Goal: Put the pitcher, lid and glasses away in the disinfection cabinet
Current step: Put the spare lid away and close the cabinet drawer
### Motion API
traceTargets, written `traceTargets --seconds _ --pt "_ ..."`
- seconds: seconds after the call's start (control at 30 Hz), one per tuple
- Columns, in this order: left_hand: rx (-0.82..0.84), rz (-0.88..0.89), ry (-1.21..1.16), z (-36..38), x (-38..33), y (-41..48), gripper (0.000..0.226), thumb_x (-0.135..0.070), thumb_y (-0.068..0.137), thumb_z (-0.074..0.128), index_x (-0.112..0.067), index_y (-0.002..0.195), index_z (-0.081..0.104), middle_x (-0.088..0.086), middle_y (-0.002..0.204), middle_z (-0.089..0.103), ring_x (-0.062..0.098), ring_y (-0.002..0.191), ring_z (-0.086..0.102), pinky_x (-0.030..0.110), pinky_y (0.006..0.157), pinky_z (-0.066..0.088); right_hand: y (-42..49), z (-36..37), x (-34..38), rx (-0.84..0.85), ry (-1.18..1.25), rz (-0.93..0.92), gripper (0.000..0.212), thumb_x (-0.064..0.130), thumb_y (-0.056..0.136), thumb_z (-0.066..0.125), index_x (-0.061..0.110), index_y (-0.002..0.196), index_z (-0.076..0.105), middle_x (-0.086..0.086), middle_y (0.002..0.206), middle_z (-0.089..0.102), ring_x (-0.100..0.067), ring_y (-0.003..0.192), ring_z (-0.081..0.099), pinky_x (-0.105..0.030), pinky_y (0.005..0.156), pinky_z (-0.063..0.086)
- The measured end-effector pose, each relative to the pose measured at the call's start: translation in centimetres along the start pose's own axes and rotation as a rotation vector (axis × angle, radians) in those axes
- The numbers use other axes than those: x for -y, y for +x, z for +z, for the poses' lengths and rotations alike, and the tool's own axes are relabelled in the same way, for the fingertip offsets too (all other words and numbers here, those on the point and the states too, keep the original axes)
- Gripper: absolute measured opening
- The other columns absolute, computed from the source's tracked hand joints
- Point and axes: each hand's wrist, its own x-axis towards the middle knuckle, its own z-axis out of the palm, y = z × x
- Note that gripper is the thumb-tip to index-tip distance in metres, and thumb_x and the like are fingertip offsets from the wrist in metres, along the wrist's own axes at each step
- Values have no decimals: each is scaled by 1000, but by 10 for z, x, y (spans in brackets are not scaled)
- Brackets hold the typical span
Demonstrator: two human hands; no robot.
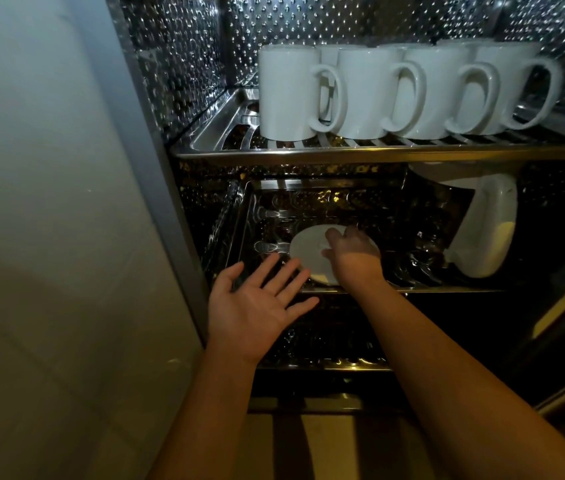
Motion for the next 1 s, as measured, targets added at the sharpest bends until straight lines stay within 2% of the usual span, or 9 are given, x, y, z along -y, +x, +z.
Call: traceTargets --seconds 0.27,0.37,0.77,0.9,1.0 --pt "-6 7 1 -2 1 1 54 -39 87 39 -3 125 52 26 126 55 42 120 48 63 86 37 7 4 3 18 -4 32 42 26 98 39 18 139 33 -20 137 33 -36 127 31 -49 94 43" --pt "4 10 21 -4 1 2 54 -40 87 38 -3 125 51 26 125 56 42 119 49 62 86 38 9 7 3 11 -7 32 44 22 97 42 18 140 33 -21 137 32 -37 127 31 -46 95 43" --pt "35 -14 70 -7 5 0 57 -40 86 39 -5 130 48 25 126 56 40 118 51 64 87 41 11 9 3 7 21 50 40 17 96 38 18 136 40 -20 136 33 -37 126 31 -47 95 43" --pt "21 -20 66 -5 8 -1 56 -41 89 37 -5 131 47 25 126 56 42 120 50 63 89 38 8 7 3 -4 4 50 39 20 96 40 17 136 40 -19 136 35 -35 125 33 -46 93 44" --pt "25 -14 80 -2 8 -1 57 -40 88 38 -5 131 47 25 126 56 41 119 50 63 90 37 6 2 4 -87 -34 62 39 27 97 37 15 133 43 -18 134 41 -35 123 37 -44 94 39"
